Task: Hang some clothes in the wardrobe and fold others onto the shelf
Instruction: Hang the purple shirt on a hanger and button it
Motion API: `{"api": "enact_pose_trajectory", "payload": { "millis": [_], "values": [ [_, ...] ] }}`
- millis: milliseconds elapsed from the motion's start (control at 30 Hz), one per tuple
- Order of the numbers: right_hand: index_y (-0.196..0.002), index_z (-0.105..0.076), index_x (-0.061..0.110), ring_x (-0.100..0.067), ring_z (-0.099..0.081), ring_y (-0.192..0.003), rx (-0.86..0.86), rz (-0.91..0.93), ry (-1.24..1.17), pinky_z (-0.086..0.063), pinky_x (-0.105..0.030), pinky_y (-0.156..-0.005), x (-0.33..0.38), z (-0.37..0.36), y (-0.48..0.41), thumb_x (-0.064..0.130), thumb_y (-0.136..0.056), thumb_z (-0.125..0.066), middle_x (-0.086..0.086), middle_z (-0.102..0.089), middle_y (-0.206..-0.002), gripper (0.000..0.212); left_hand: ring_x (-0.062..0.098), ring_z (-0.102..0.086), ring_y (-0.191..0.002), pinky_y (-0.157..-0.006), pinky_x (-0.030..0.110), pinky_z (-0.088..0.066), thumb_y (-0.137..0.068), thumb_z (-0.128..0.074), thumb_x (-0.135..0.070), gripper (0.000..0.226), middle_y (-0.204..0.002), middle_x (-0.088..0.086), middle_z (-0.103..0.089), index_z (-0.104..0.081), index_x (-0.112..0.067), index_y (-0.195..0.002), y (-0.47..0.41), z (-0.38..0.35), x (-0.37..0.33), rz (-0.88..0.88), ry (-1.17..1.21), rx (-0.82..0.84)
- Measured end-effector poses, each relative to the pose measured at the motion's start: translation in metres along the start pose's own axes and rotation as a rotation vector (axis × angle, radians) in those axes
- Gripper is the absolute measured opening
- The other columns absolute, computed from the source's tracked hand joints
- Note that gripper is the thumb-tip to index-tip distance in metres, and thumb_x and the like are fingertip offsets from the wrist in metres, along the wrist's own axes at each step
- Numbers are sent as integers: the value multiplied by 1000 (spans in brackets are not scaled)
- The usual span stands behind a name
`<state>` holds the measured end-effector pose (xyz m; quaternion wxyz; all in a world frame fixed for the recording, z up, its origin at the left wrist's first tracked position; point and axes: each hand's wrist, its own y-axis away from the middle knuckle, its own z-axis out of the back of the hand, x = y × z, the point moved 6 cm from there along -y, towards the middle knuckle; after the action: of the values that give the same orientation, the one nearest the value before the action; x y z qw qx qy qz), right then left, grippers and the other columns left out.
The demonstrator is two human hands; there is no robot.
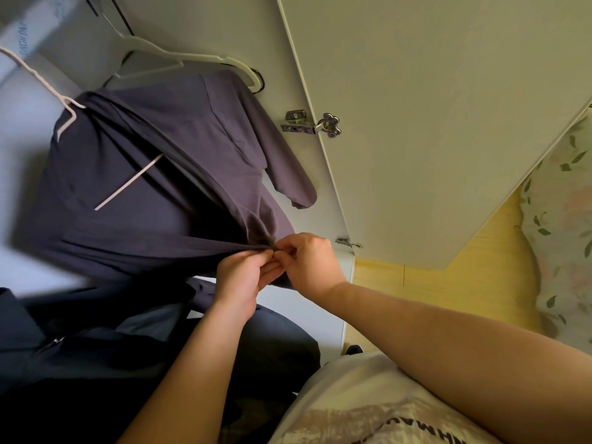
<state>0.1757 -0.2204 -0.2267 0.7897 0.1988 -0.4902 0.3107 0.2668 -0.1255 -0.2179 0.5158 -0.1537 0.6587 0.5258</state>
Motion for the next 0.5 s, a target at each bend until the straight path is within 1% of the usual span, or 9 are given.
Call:
{"api": "enact_pose_trajectory", "payload": {
  "millis": [67,100,133,200,267,367,433,500],
  "values": [
    [-103,-76,14,-17,-65,-82,25,-72,-77,-44,-4,-66,-4,1,-4,15,-94,-65,-4,-72,-99,14,28,-76,-79,-66,28,-61,-91,-61,4,12,-84,17,-76,-72,2,-95,0,-1,-2,-20,-9,-20],
    [-101,-76,13,-16,-65,-78,42,-115,-138,-43,-1,-59,-7,1,-6,14,-94,-66,-4,-72,-96,12,29,-75,-79,-67,29,-61,-91,-61,5,12,-84,18,-76,-72,2,-95,0,-1,-3,-27,-10,-27],
    [-99,-76,11,-14,-64,-74,56,-148,-194,-43,-1,-54,-8,1,-7,14,-93,-67,-5,-72,-94,11,29,-75,-80,-67,29,-61,-91,-61,4,12,-84,18,-76,-72,2,-96,-1,-1,-4,-33,-15,-29],
    [-97,-75,9,-9,-63,-67,77,-180,-273,-43,-3,-51,-10,2,-10,13,-93,-68,-6,-72,-91,9,28,-76,-81,-68,28,-61,-92,-61,2,13,-85,16,-76,-72,-1,-95,-2,-1,-5,-43,-39,-23],
    [-98,-75,8,-3,-61,-65,109,-227,-354,-43,-4,-50,-12,1,-10,13,-94,-67,-6,-71,-89,10,26,-76,-82,-69,28,-61,-94,-60,0,14,-85,14,-76,-73,-5,-93,-2,-1,-5,-51,-53,-19],
    [-95,-75,10,-6,-64,-66,179,-340,-471,-46,-6,-52,-16,-2,-10,15,-95,-65,-3,-71,-86,10,26,-75,-83,-73,29,-61,-96,-59,-3,13,-87,14,-76,-72,-4,-98,-5,-2,-1,-36,-31,3],
    [-92,-75,11,-11,-66,-72,234,-438,-582,-51,-12,-59,-20,-5,-11,14,-95,-66,-2,-72,-85,10,23,-75,-83,-73,29,-61,-97,-59,-7,13,-85,12,-77,-71,-5,-99,-6,0,1,-23,-21,18],
    [-89,-74,13,-14,-66,-76,289,-559,-728,-54,-21,-68,-24,-9,-10,14,-93,-67,-3,-71,-86,8,21,-74,-79,-70,27,-59,-98,-60,-11,12,-80,6,-76,-71,-7,-99,-9,2,3,-23,-33,29]
  ]
}}
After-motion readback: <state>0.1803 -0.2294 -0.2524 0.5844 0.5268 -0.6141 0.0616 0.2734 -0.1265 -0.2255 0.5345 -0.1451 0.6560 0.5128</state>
